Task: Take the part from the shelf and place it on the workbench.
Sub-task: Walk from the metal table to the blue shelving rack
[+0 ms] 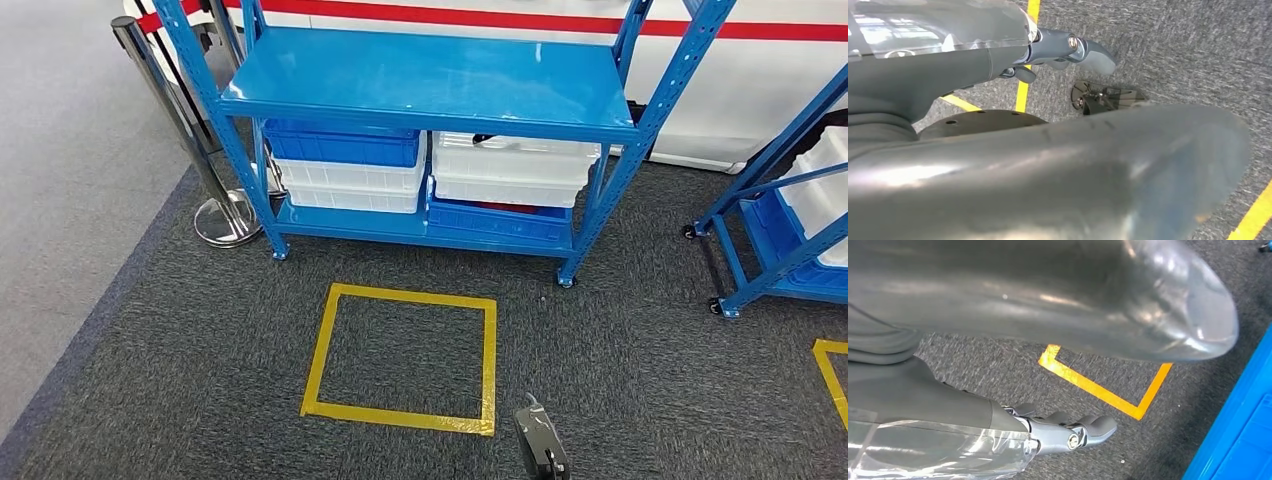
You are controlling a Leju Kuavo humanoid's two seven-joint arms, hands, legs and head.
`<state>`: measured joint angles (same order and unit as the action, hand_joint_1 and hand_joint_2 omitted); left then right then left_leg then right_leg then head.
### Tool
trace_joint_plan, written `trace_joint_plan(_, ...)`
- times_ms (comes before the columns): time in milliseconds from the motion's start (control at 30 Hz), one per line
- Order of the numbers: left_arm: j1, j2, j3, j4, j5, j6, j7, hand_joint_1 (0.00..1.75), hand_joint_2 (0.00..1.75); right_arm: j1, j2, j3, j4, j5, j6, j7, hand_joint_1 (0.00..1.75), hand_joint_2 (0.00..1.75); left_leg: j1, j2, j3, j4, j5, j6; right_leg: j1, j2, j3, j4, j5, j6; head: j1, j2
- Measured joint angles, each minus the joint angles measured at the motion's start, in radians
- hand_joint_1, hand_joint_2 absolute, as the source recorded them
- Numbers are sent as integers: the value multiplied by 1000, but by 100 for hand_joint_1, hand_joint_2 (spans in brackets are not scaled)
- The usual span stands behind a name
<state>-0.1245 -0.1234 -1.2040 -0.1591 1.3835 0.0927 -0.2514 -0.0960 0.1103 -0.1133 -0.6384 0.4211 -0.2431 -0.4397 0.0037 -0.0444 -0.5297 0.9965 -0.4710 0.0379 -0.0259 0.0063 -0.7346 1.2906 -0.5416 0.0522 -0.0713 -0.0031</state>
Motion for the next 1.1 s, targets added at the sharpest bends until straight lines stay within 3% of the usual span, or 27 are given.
trace_joint_plan(100, 4, -2, 2, 0, 0, 0, 0, 0, 0, 1, -2, 0, 7, 0, -3, -1, 0, 0, 3, -3, 31, 3, -24, -16, -5, 0, 71, -180, 107, 4, 0, 0)
trace_joint_plan(167, 3, -4, 3, 0, 0, 0, 1, 0, 0, 2, -4, 0, 12, 0, -4, -2, 0, 0, 2, -4, 44, 1, -42, -30, 1, 0, 105, -251, 119, -10, 0, 0)
trace_joint_plan(267, 0, -4, 3, -1, 0, 0, 2, 0, 0, 3, -5, 0, 15, 0, -6, -3, 0, 0, 3, 0, 45, 37, -39, -48, 5, -2, 129, -260, 98, -43, 0, 0)
trace_joint_plan(300, -1, -4, 3, -1, 0, 0, 2, 0, 0, 2, -5, 0, 16, 0, -6, -3, 0, 0, 3, 8, 26, 81, -25, -53, 4, -3, 141, -263, 91, -53, 0, 0)
trace_joint_plan(367, -5, -4, 4, -1, 0, 0, 2, 0, 0, 2, -5, 0, 17, 0, -6, -4, 0, 0, 7, 26, -52, 203, -21, -61, 3, -8, 169, -267, 70, -64, 0, 0)
trace_joint_plan(433, -4, -4, 4, -1, 0, 0, 2, 0, 0, 3, -5, 0, 20, 0, -6, -4, 0, 0, 8, 34, -141, 304, -80, -69, 3, -11, 202, -268, 42, -67, 0, 0)
trace_joint_plan(500, 0, -4, 4, -1, 0, 0, 2, 0, 0, 5, -5, 0, 22, 0, -6, -4, 0, 0, 8, 37, -195, 314, -150, -71, 2, -11, 242, -270, 10, -65, 0, 0)
trace_joint_plan(533, 1, -4, 4, -1, 0, 0, 2, 0, 0, 5, -5, 0, 23, 0, -6, -4, 0, 0, 8, 38, -205, 280, -155, -70, 1, -11, 265, -270, -8, -63, 0, 0)
trace_joint_plan(567, 3, -4, 4, -1, 0, 0, 2, 0, 0, 5, -5, 0, 24, 0, -6, -4, 0, 0, 8, 40, -207, 226, -125, -66, 1, -11, 287, -271, -26, -60, 0, 0)
trace_joint_plan(667, 10, -2, 4, -1, 0, 0, 3, 0, 0, 6, -5, 0, 29, 0, -6, -3, 0, 0, 1, 54, -204, 81, 88, -46, 3, -13, 345, -282, -78, -44, 0, 0)
trace_joint_plan(700, 10, -2, 4, -1, 0, 0, 3, 0, 0, 5, -5, 0, 31, 0, -6, -3, 0, 0, -2, 55, -198, 65, 124, -38, 5, -13, 362, -290, -86, -37, 0, 0)
trace_joint_plan(733, 8, -2, 4, -1, 0, 0, 3, 0, 0, 3, -5, 0, 30, 1, -7, -2, 0, 0, -3, 52, -187, 62, 118, -30, 7, -13, 371, -290, -80, -28, 0, 0)
trace_joint_plan(800, 2, -3, 5, -1, 0, 0, 3, 0, 0, -7, -5, 0, 30, 3, -7, -1, 0, 0, 0, 46, -150, 42, 99, -15, 5, -12, 341, -213, -26, -16, 0, 0)
trace_joint_plan(833, -1, -3, 5, -1, -1, 0, 3, 0, 0, -12, -5, 0, 30, 4, -7, 0, 0, 0, 1, 43, -127, 31, 89, -8, 4, -11, 297, -144, 1, -14, 0, 0)
trace_joint_plan(867, -3, -3, 5, -1, -1, 0, 5, 0, 0, -13, -6, 0, 30, 6, -7, 1, 0, 0, 2, 41, -103, 19, 78, -4, 3, -9, 247, -73, 9, -13, 0, 0)
trace_joint_plan(900, -3, -4, 5, -1, -1, 0, 6, 0, 0, -12, -6, 0, 31, 7, -7, 4, 0, 0, 0, 38, -79, 11, 65, 0, 4, -9, 198, -22, -9, -13, 0, 0)
trace_joint_plan(933, -3, -4, 5, -1, -1, 0, 8, 0, 0, -11, -6, 0, 32, 8, -7, 8, 0, 0, 0, 34, -55, 6, 50, 2, 5, -8, 156, 5, -54, -13, 0, 0)
trace_joint_plan(1000, -3, -6, 5, -1, -1, 0, 13, 0, 0, -7, -7, 0, 36, 10, -7, 13, 0, 0, -2, 25, -7, 0, 18, 4, 7, -8, 94, -2, -160, -13, 0, 0)
trace_joint_plan(1033, -2, -6, 5, -1, -1, 0, 15, 0, 0, -7, -8, 0, 37, 11, -7, 14, 0, 0, -4, 20, 18, 0, 0, 4, 8, -8, 73, -31, -185, -15, 0, 0)
trace_joint_plan(1067, -2, -6, 5, -1, -1, 0, 17, 0, 0, -6, -9, 0, 39, 11, -7, 15, 0, 0, -6, 18, 42, 0, -18, 3, 11, -7, 58, -74, -165, -21, 0, 0)
trace_joint_plan(1100, -1, -7, 5, -1, -1, 0, 19, 0, 0, -5, -11, 0, 40, 12, -7, 15, 0, 0, -8, 16, 63, 0, -37, 2, 15, -6, 48, -130, -90, -30, 0, 0)
